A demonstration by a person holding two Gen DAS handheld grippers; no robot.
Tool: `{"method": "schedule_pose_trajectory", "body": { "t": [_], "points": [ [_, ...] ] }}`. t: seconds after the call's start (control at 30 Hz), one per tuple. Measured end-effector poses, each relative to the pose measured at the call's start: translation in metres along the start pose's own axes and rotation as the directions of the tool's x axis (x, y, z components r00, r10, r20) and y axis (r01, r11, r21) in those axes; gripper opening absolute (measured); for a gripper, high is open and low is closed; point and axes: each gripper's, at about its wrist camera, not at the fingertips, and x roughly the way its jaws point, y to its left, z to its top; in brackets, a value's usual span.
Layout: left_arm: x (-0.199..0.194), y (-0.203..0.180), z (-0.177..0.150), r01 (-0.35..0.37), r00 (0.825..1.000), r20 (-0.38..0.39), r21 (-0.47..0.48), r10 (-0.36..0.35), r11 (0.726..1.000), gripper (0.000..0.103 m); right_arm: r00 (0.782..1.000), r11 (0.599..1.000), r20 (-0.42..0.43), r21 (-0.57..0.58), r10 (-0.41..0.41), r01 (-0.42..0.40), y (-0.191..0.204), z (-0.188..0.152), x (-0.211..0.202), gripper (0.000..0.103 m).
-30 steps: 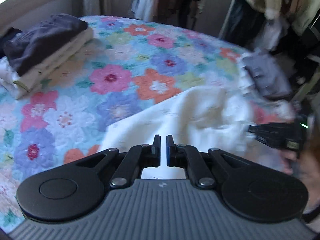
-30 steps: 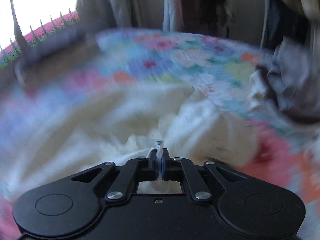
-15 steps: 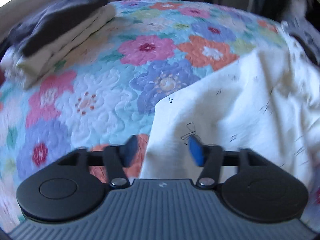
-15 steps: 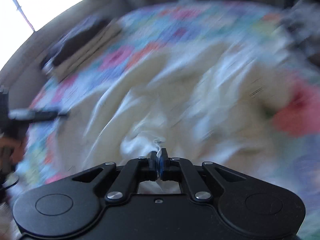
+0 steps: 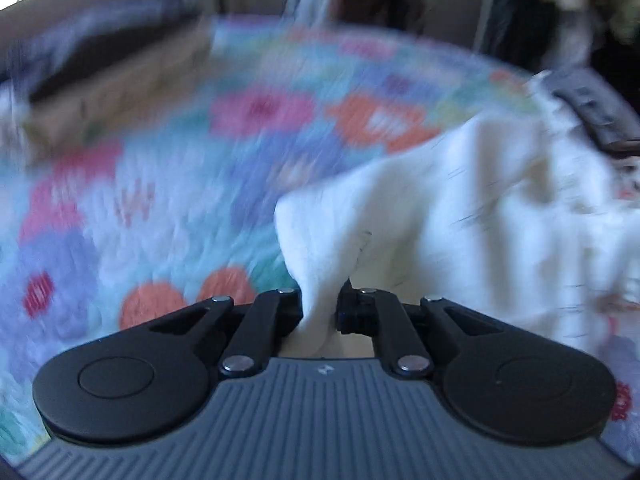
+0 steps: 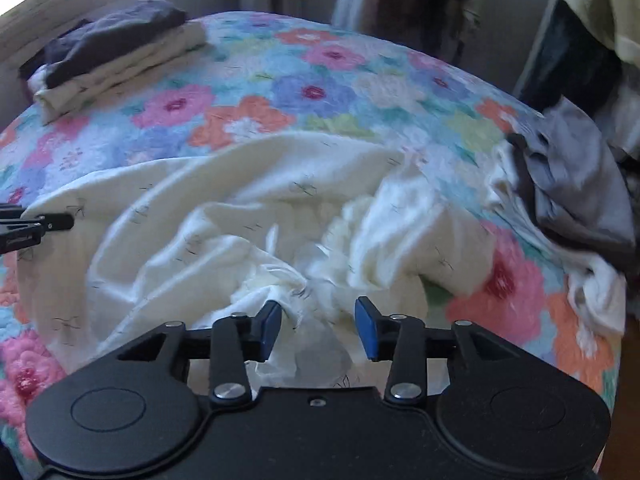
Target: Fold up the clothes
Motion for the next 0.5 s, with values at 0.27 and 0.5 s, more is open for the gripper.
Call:
{"method": "schedule_pose_trajectory", "body": {
  "t": [0.27, 0.5],
  "points": [
    [-0.055, -0.086, -0.018, 0.279, 0.959, 0.025, 0.081, -0.282, 0.957, 0.006, 0.955, 0.950, 0.043, 0.099, 0.293, -0.296, 0.004, 0.047, 0.018, 0.060],
    [-0.054, -0.115, -0.055, 0.338, 0.941, -0.072, 0.194, -0.330, 0.921, 0.005, 0.912, 0.911, -0.047, 0.083, 0.408, -0.403, 0.053, 0.070, 0.064, 0.062]
  ]
}}
